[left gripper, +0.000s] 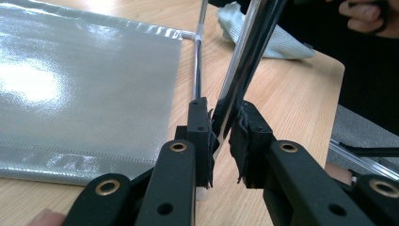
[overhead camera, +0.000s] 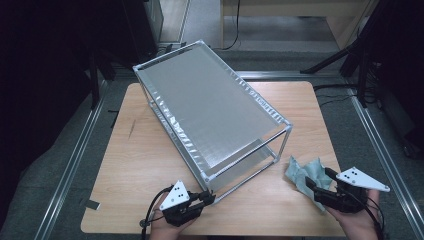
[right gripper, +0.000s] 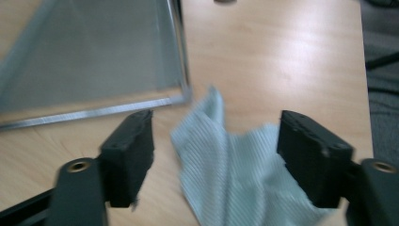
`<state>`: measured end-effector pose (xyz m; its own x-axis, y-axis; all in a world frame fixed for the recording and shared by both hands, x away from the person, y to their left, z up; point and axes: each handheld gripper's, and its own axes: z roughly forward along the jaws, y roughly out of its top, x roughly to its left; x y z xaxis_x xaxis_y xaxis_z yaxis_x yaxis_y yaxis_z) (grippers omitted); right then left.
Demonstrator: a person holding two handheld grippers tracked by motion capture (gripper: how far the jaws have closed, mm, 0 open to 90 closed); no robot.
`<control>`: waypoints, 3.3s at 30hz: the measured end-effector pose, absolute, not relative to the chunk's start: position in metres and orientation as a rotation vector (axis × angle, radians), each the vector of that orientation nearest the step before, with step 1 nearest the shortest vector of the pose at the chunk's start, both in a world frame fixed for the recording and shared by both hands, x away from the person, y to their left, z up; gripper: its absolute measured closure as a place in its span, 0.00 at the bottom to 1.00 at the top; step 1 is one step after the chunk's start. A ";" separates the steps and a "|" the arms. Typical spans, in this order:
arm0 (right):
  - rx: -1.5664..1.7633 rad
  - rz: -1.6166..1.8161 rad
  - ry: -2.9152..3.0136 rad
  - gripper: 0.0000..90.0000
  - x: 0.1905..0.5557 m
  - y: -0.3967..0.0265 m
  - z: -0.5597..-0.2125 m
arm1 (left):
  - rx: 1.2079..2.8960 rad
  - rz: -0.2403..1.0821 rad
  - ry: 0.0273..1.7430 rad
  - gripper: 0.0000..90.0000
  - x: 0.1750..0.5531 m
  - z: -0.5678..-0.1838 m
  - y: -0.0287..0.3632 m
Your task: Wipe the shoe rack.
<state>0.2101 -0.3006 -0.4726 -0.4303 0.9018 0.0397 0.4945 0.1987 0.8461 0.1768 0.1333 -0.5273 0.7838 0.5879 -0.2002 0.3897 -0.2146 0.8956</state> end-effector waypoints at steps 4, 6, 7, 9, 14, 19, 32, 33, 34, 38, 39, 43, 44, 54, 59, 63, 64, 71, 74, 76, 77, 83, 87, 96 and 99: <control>1.291 1.090 1.963 0.52 0.229 -0.270 -0.470 | 1.841 0.223 0.749 0.87 0.177 -0.527 0.133; 1.291 1.114 1.949 0.59 0.243 -0.257 -0.472 | 1.843 0.232 0.755 0.87 0.176 -0.527 0.132; 1.298 1.153 1.934 0.63 0.251 -0.251 -0.474 | 1.843 0.232 0.755 0.87 0.176 -0.527 0.132; 1.308 1.176 1.938 0.66 0.263 -0.243 -0.476 | 1.844 0.230 0.750 0.87 0.176 -0.527 0.133; 1.279 1.146 1.952 0.84 0.286 -0.224 -0.479 | 1.849 0.233 0.747 0.88 0.176 -0.526 0.133; 1.285 1.150 1.923 0.91 0.301 -0.221 -0.479 | 1.857 0.240 0.739 0.88 0.179 -0.525 0.129; 1.266 1.240 1.907 0.90 0.345 -0.191 -0.485 | 1.874 0.212 0.684 0.88 0.173 -0.526 0.109; 1.261 1.247 1.909 0.90 0.348 -0.189 -0.486 | 1.874 0.211 0.677 0.88 0.172 -0.527 0.106; 1.253 1.249 1.916 0.90 0.351 -0.186 -0.486 | 1.876 0.207 0.671 0.88 0.171 -0.527 0.103; 1.219 1.253 1.958 0.85 0.362 -0.177 -0.485 | 1.881 0.183 0.631 0.88 0.168 -0.528 0.089; 1.213 1.255 1.971 0.76 0.362 -0.176 -0.484 | 1.888 0.187 0.616 0.88 0.168 -0.528 0.086; 1.164 1.218 2.011 0.59 0.343 -0.176 -0.480 | 1.891 0.190 0.619 0.88 0.172 -0.527 0.083; 1.146 1.206 2.021 0.56 0.334 -0.177 -0.479 | 1.893 0.194 0.619 0.88 0.173 -0.527 0.082; 1.197 1.269 2.091 0.50 0.243 -0.200 -0.490 | 1.893 0.227 0.669 0.65 0.179 -0.528 0.088; 1.095 1.335 2.224 0.46 0.203 -0.180 -0.505 | 1.832 0.276 0.770 0.61 0.173 -0.526 0.133; 0.990 1.378 2.298 0.41 0.187 -0.156 -0.512 | 1.735 0.348 0.888 0.61 0.180 -0.516 0.172; 0.971 1.390 2.309 0.42 0.185 -0.150 -0.511 | 1.726 0.368 0.912 0.61 0.181 -0.516 0.181; 0.867 1.361 2.350 0.40 0.174 -0.131 -0.505 | 1.637 0.434 1.082 0.61 0.189 -0.517 0.236; 0.877 1.397 2.373 0.42 0.168 -0.132 -0.506 | 1.622 0.474 1.115 0.61 0.191 -0.515 0.251; 0.882 1.420 2.378 0.46 0.165 -0.126 -0.508 | 1.608 0.489 1.140 0.61 0.192 -0.515 0.261; 0.880 1.433 2.376 0.49 0.165 -0.121 -0.509 | 1.602 0.500 1.155 0.61 0.192 -0.515 0.265; 0.863 1.452 2.356 0.85 0.171 -0.112 -0.508 | 1.582 0.564 1.225 0.61 0.191 -0.516 0.285; 0.878 1.437 2.345 0.89 0.177 -0.128 -0.507 | 1.569 0.586 1.266 0.62 0.192 -0.517 0.296; 0.913 1.365 2.321 0.90 0.194 -0.166 -0.502 | 1.565 0.719 1.360 0.62 0.192 -0.518 0.320; 0.938 1.330 2.305 0.90 0.197 -0.178 -0.499 | 1.544 0.741 1.404 0.62 0.193 -0.520 0.329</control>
